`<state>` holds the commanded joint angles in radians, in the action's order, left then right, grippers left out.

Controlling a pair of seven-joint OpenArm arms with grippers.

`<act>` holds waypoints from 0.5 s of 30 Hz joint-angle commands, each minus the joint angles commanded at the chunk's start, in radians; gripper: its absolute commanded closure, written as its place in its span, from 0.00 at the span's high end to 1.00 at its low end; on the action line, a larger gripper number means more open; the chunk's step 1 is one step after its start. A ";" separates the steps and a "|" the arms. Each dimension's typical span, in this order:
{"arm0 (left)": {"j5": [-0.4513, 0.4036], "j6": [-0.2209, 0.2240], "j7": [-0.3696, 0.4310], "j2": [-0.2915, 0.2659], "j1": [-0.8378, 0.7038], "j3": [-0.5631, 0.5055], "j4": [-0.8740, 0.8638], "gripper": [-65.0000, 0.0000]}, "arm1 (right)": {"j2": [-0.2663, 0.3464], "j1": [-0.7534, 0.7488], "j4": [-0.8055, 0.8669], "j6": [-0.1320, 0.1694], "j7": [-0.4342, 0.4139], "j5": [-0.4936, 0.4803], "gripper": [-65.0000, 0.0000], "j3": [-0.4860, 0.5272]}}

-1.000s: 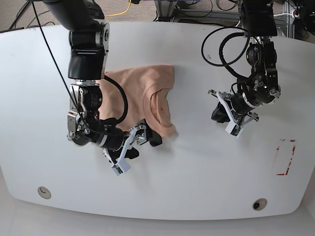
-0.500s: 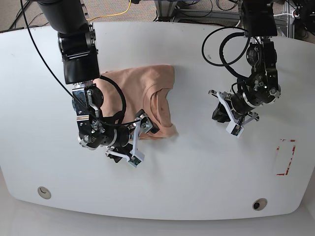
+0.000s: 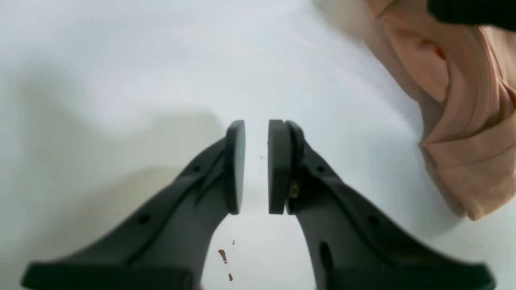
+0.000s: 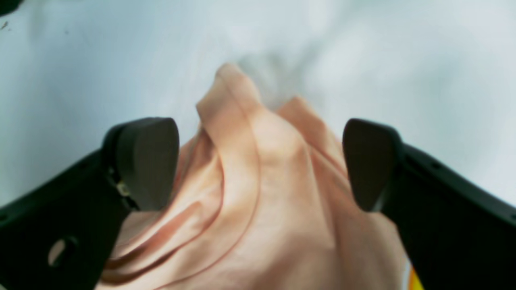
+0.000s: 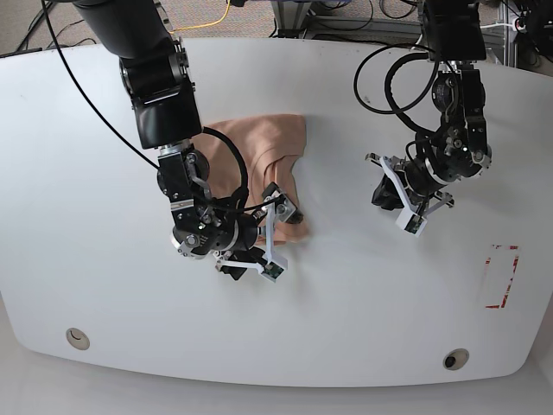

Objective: Layout the t-shirt on the table in an organized manner, then fold the t-shirt properly
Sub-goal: 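Pinch the shirt edge with the right gripper and lift it slightly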

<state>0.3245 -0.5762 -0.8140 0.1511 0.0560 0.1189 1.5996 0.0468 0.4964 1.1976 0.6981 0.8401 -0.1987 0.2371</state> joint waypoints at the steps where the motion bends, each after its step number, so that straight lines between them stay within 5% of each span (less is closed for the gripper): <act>1: 0.000 0.000 0.000 0.000 0.000 0.000 0.000 0.14 | -0.002 -0.002 -0.009 0.000 -0.008 0.000 0.92 0.000; 5: 0.000 0.000 0.000 0.002 0.000 0.002 0.000 0.14 | -0.003 -0.003 -0.043 0.000 -0.026 0.000 0.83 0.000; 8: 0.002 0.000 0.000 0.015 0.000 0.002 0.002 0.14 | -0.003 -0.005 -0.054 0.000 -0.040 0.000 0.60 -0.003; 13: 0.002 0.000 0.000 0.020 0.000 0.002 0.002 0.14 | -0.003 -0.006 -0.048 0.000 -0.035 0.002 0.08 -0.006; 15: 0.002 0.000 0.000 0.020 0.000 0.002 0.002 0.14 | -0.003 -0.006 -0.044 0.000 -0.032 0.003 0.00 -0.006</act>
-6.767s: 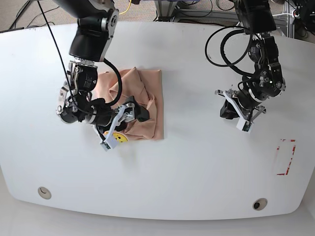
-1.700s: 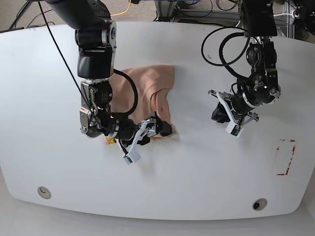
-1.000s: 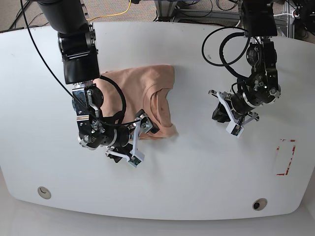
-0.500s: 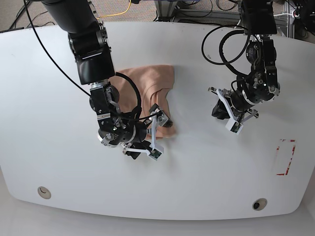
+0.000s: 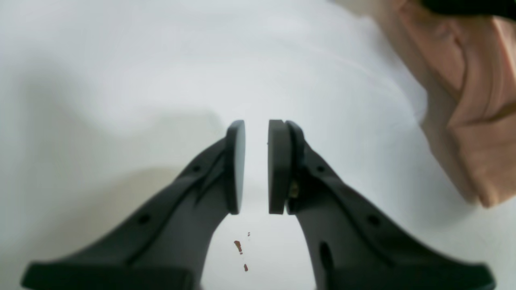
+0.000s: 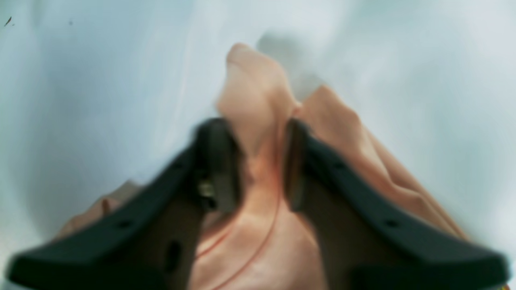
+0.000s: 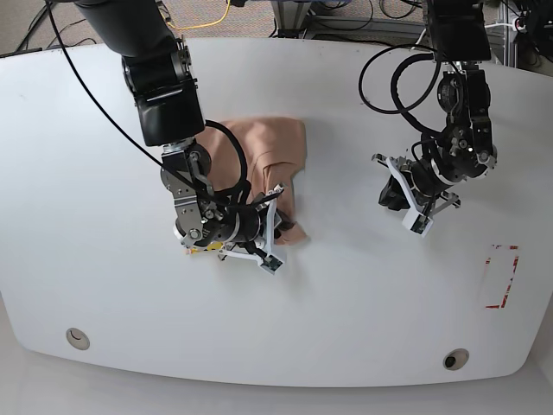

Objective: Layout the t-shirt on the table in an organized manner, then fold the t-shirt properly
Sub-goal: 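Pinch the shirt edge with the right gripper and lift it slightly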

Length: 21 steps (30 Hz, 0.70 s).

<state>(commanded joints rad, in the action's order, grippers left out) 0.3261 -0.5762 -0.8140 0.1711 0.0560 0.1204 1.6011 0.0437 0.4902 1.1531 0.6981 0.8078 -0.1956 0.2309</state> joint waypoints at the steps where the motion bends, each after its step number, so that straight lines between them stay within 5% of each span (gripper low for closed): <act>1: 0.000 0.000 0.000 0.000 0.000 0.000 0.000 0.14 | 0.002 0.000 0.006 0.000 0.000 0.000 0.00 0.000; 13: -0.002 0.000 0.000 0.000 -0.012 0.000 0.000 0.14 | 0.026 0.009 0.175 0.000 0.089 0.006 0.04 -0.069; 21: -0.002 0.000 0.000 0.000 -0.012 -0.003 -0.002 0.14 | 0.038 0.037 0.118 0.000 0.084 0.008 0.05 -0.075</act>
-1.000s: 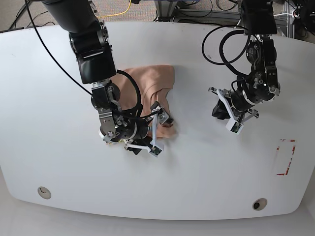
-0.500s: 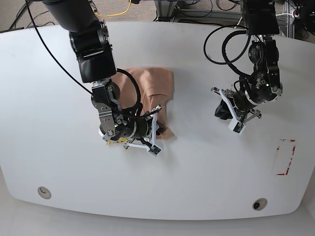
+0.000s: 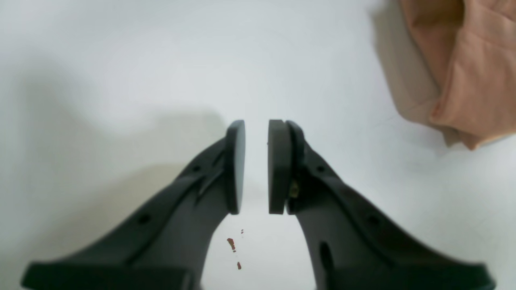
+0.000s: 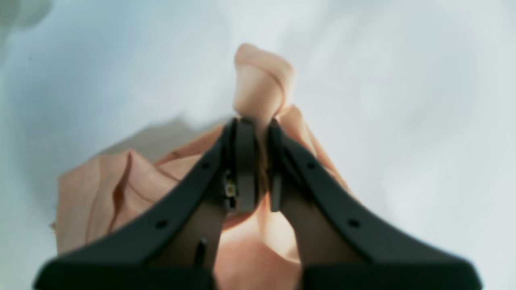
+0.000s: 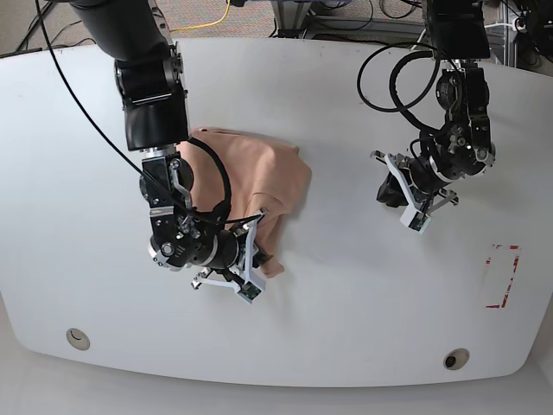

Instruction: Layout the t-shirt on the table in an organized manner, then fold the t-shirt properly

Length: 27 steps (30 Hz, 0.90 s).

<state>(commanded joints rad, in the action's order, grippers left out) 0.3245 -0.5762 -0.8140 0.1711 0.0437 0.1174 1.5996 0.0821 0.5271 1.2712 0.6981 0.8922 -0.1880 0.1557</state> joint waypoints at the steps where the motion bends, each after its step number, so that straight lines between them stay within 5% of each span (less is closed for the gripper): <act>1: 0.000 0.000 0.000 0.000 0.000 -0.002 0.000 0.14 | 0.000 0.000 -0.018 0.000 -0.008 0.000 0.05 0.000; 16: 0.003 0.000 0.000 -0.003 0.000 -0.028 0.003 0.14 | -0.003 0.046 -0.206 0.000 -0.209 0.000 0.07 -0.002; 24: 0.006 0.000 0.000 -0.006 0.000 -0.141 0.012 0.14 | 0.008 0.037 -0.118 0.000 -0.196 -0.012 0.73 -0.005; 27: 0.006 0.000 0.000 -0.018 0.002 -0.199 0.025 0.14 | 0.038 -0.006 -0.015 0.000 -0.160 -0.012 0.85 -0.032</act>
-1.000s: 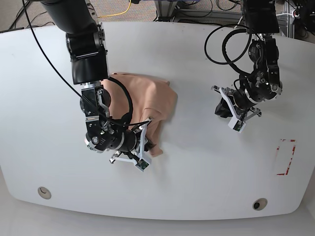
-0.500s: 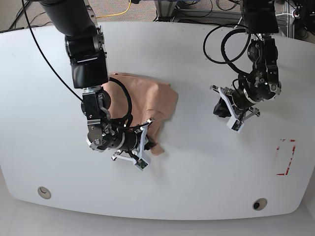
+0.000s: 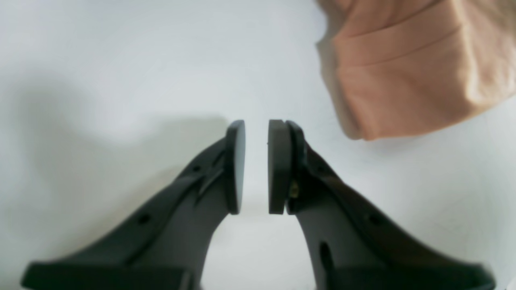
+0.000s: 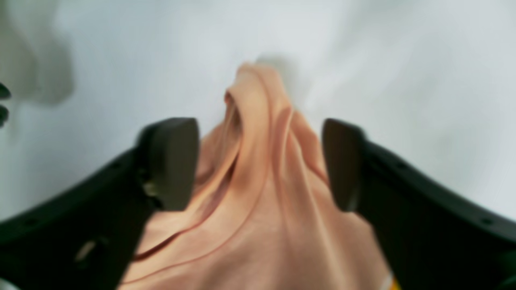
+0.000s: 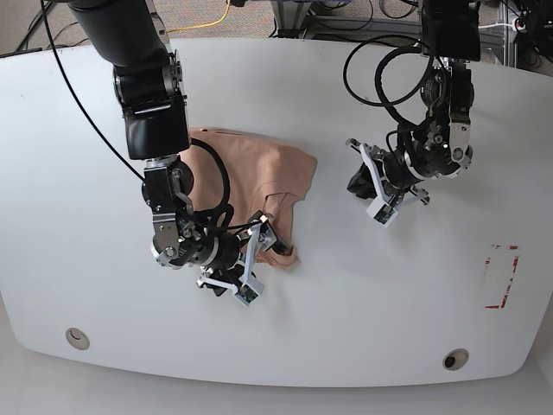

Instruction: Layout the t-shirt on the table in an organized manner, then fold the t-shirt properly

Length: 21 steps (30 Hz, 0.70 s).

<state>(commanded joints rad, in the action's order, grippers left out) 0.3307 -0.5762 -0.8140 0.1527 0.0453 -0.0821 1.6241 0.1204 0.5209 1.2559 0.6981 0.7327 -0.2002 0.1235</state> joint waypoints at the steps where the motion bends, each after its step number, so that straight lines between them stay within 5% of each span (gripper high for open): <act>1: 0.000 0.000 0.000 -0.017 0.000 -0.028 0.014 0.14 | 0.015 -0.020 0.055 0.000 0.018 0.000 0.86 -0.026; 11: -0.003 0.000 0.000 -0.117 0.009 -0.169 0.061 0.14 | 0.120 -0.091 0.167 0.000 0.086 0.000 0.85 -0.186; 21: -0.008 0.006 0.006 -0.235 0.112 -0.278 -0.124 0.14 | 0.158 -0.104 -0.071 0.000 -0.018 0.009 0.40 -0.229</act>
<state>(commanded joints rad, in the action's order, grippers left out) 0.3230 -0.5700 -0.8078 -0.0821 0.1573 -0.3598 1.4998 0.2785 0.4166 1.1853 0.6981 0.7142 -0.1910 -0.1051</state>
